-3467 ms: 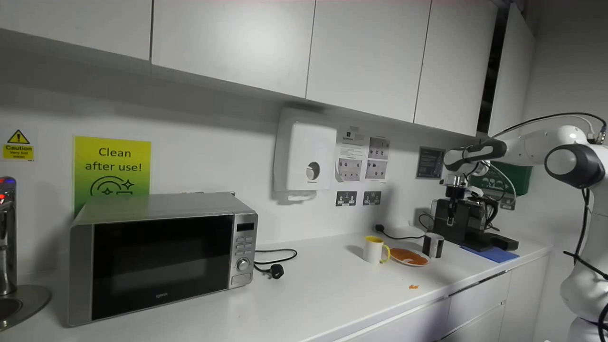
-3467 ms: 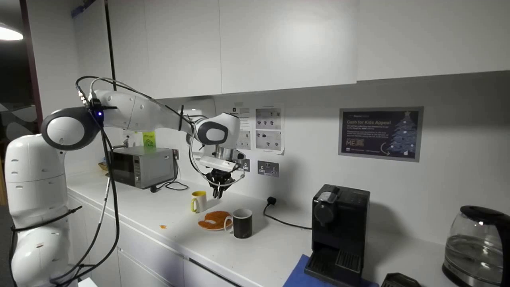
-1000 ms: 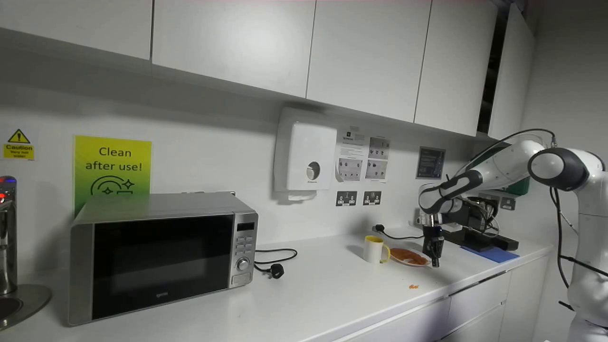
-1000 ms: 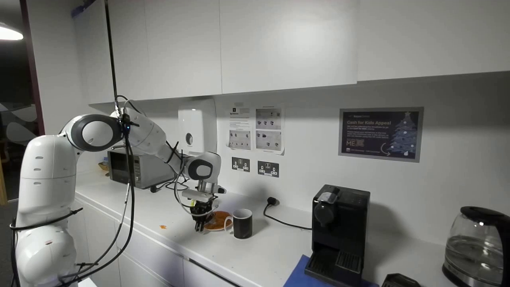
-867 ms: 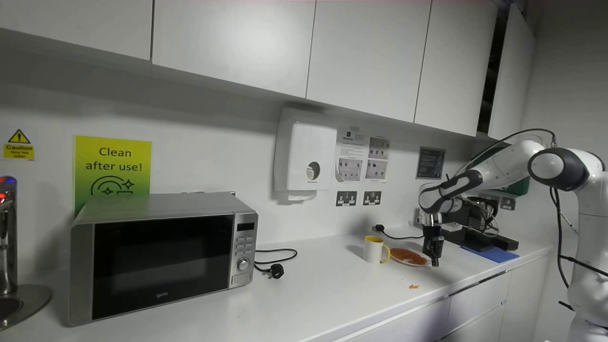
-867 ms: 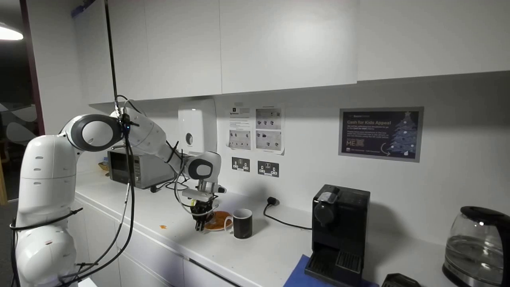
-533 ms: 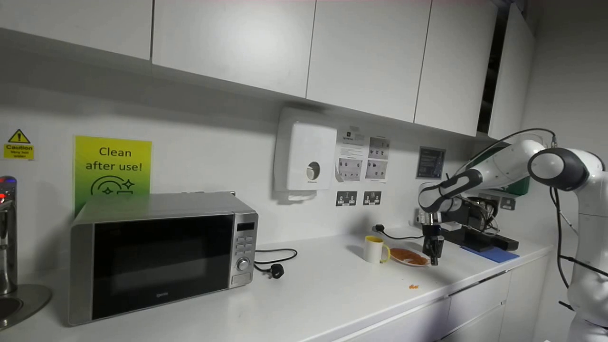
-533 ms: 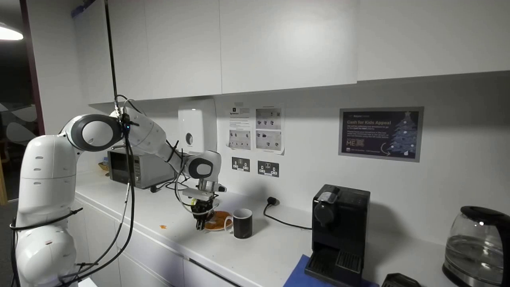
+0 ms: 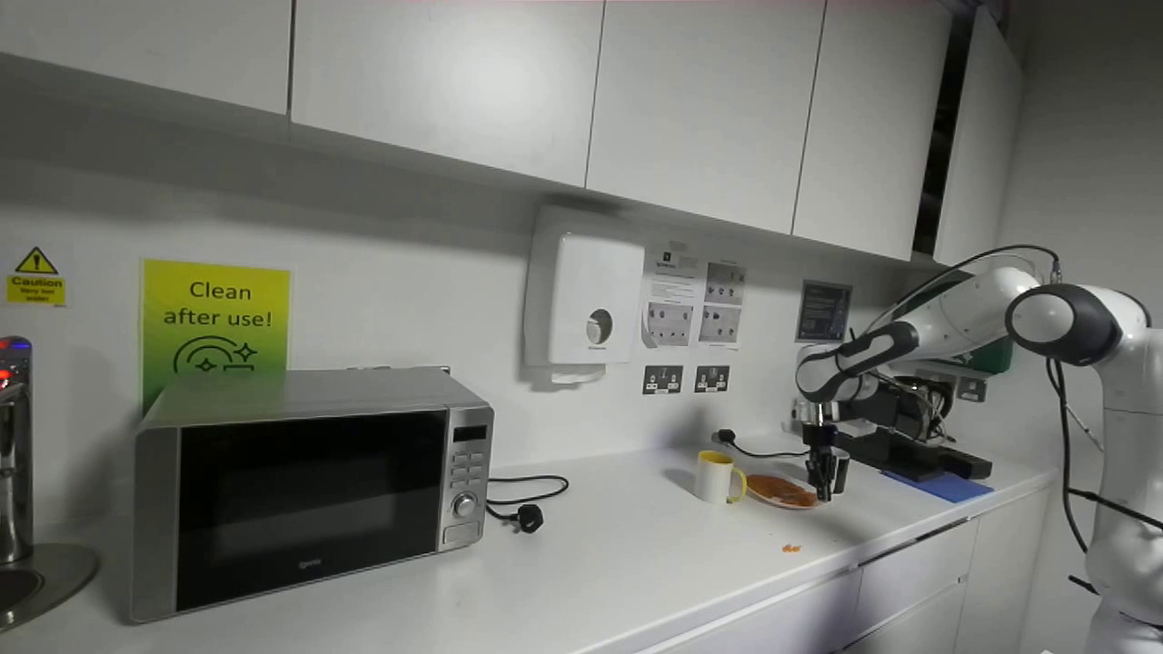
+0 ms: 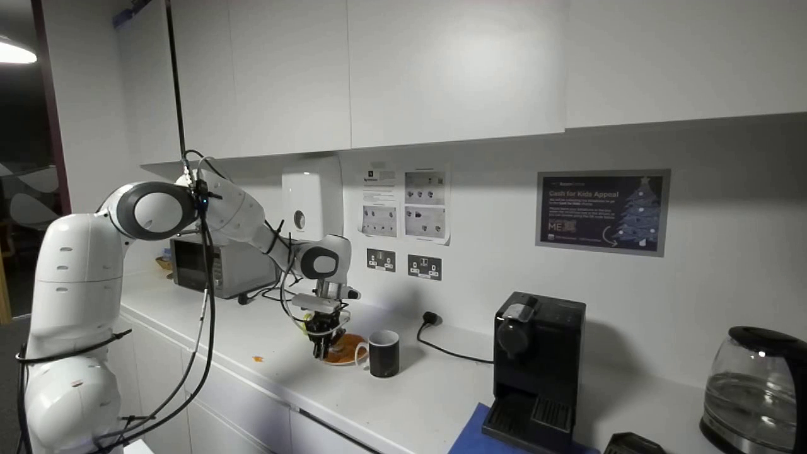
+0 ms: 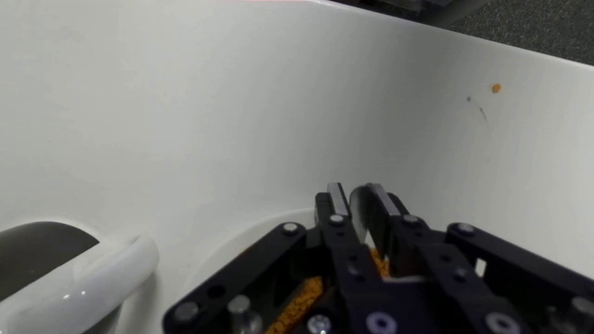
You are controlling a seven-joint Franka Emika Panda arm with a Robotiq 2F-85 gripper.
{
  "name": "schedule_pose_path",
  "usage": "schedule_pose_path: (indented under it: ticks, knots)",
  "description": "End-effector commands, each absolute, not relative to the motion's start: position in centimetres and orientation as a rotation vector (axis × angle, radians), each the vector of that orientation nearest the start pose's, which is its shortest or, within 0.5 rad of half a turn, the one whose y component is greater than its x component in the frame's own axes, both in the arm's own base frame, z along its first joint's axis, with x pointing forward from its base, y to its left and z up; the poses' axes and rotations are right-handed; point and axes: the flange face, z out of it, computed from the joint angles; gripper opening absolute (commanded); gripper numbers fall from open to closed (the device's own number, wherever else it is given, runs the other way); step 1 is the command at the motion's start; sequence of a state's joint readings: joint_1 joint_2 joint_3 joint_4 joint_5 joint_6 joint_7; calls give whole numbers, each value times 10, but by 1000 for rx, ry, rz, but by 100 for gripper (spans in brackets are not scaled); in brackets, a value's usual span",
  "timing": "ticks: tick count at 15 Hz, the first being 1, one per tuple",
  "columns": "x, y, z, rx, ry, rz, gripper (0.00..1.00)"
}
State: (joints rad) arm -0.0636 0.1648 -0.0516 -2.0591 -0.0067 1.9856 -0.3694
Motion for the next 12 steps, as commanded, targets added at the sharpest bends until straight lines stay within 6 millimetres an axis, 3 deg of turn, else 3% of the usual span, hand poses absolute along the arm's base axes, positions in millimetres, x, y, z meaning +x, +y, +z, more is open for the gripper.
schedule_pose_path:
  ticks: [1, 6, 9, 12]
  knots:
    - [553, -63, 341, -3075, -393, 358, 53]
    - [552, -65, 345, -3075, -387, 355, 88]
    - [545, -70, 370, -3097, -361, 313, 99]
    - [536, -76, 404, -3166, -296, 212, 100]
